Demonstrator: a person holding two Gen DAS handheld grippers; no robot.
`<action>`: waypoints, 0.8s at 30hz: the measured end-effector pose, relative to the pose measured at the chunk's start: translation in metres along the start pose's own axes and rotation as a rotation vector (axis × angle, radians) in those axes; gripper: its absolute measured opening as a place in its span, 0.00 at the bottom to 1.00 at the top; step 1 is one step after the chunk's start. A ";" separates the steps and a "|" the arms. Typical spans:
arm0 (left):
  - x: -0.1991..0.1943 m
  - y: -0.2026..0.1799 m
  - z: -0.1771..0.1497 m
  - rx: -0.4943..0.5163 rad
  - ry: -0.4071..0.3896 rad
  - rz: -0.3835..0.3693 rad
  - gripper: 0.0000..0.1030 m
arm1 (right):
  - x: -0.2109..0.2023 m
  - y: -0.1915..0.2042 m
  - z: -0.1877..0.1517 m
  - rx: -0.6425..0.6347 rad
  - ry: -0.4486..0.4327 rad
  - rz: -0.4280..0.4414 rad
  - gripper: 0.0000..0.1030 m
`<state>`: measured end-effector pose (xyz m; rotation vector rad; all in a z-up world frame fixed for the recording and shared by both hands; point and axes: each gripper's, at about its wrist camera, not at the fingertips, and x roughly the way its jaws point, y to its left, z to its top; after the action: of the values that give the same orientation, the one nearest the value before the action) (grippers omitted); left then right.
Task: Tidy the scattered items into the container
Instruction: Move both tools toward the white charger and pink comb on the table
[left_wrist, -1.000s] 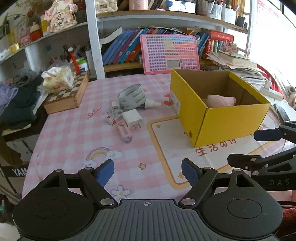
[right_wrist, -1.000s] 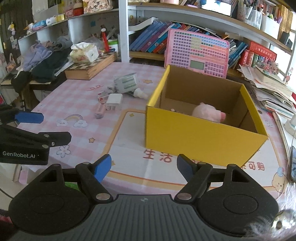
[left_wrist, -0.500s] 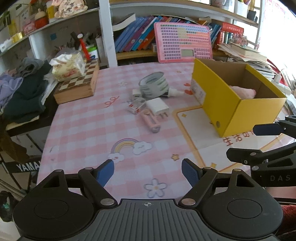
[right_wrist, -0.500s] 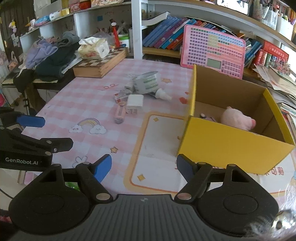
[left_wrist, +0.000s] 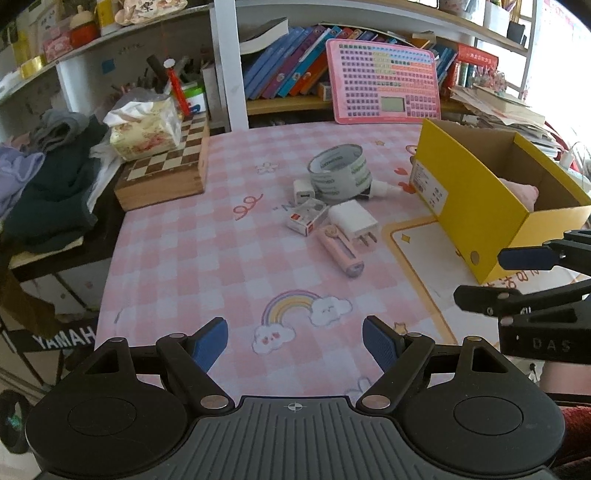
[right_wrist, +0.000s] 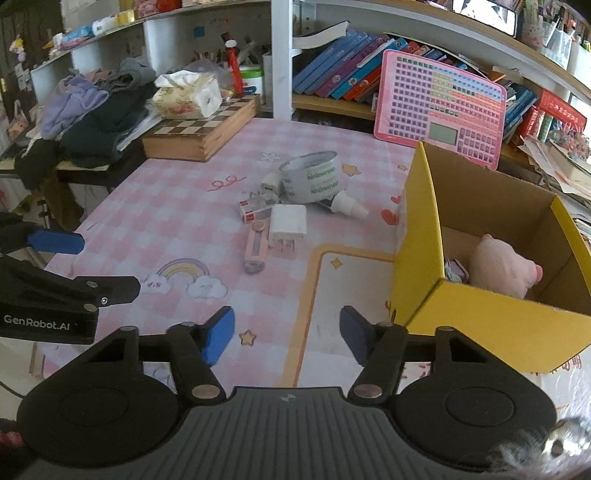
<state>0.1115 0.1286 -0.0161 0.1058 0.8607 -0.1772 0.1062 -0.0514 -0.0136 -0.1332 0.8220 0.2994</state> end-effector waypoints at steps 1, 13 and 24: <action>0.002 0.002 0.002 0.006 -0.004 -0.004 0.80 | 0.002 -0.001 0.003 0.010 -0.006 -0.012 0.54; 0.045 0.000 0.029 0.116 -0.063 -0.093 0.80 | 0.044 -0.009 0.043 0.057 -0.033 -0.074 0.54; 0.095 -0.007 0.043 0.169 -0.046 -0.139 0.80 | 0.086 -0.013 0.068 0.129 0.021 -0.068 0.58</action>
<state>0.2026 0.1038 -0.0603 0.1994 0.8071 -0.3815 0.2131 -0.0296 -0.0314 -0.0436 0.8529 0.1811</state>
